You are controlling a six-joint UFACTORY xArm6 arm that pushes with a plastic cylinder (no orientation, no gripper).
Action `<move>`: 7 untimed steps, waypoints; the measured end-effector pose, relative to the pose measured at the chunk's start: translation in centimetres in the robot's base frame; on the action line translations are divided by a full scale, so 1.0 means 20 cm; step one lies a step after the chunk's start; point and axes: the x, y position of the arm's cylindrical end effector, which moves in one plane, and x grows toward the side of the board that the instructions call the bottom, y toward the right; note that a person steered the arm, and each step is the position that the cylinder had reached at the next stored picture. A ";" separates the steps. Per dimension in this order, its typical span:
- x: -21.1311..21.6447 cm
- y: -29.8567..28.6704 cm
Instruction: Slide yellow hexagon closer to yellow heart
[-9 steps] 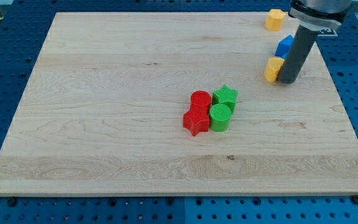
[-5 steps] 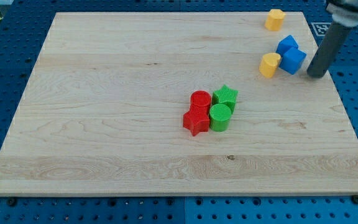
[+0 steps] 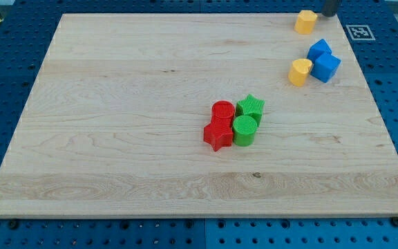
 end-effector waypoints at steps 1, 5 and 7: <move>0.00 -0.13; 0.19 -0.17; 0.43 -0.28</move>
